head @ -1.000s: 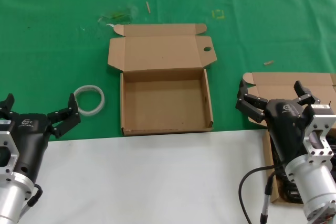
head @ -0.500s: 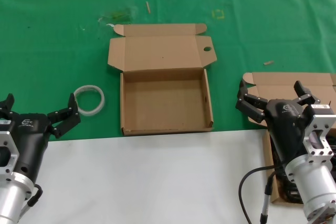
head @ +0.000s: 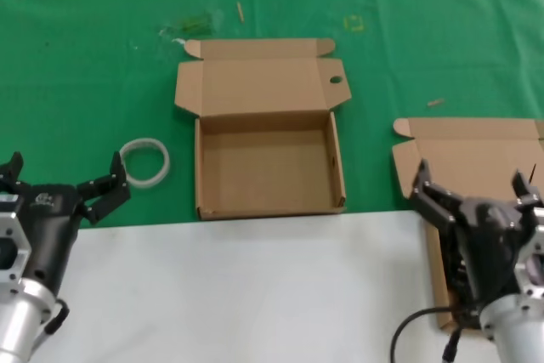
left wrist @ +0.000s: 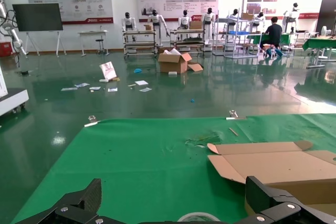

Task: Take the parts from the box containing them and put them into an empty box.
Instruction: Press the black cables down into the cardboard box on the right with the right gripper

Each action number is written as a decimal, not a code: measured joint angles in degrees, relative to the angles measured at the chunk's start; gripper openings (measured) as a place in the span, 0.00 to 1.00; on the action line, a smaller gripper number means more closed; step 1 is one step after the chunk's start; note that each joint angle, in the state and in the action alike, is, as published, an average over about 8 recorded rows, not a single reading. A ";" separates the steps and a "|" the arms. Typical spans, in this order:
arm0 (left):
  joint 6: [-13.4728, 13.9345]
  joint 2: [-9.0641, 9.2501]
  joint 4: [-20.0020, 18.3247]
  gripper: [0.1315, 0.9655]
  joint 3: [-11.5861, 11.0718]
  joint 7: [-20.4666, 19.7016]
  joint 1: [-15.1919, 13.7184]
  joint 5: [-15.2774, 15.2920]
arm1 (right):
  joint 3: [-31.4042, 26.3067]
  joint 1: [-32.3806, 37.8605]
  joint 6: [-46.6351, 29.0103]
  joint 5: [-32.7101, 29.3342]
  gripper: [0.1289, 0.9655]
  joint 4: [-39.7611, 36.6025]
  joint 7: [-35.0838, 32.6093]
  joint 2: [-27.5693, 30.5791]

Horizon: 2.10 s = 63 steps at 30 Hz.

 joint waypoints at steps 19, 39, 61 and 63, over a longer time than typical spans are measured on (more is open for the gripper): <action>0.00 0.00 0.00 1.00 0.00 0.00 0.00 0.01 | 1.30 -4.35 26.73 16.10 1.00 4.17 -47.85 0.00; 0.00 0.00 0.00 1.00 0.00 -0.03 0.00 0.03 | 2.37 12.44 38.78 39.21 1.00 -7.18 -97.91 -0.02; 0.00 0.00 0.00 1.00 0.00 -0.02 0.00 0.02 | 4.59 14.63 40.81 45.50 1.00 -5.34 -109.05 -0.02; 0.00 0.00 0.00 1.00 0.00 -0.02 0.00 0.02 | 5.03 14.38 41.05 45.35 1.00 -4.87 -109.37 -0.03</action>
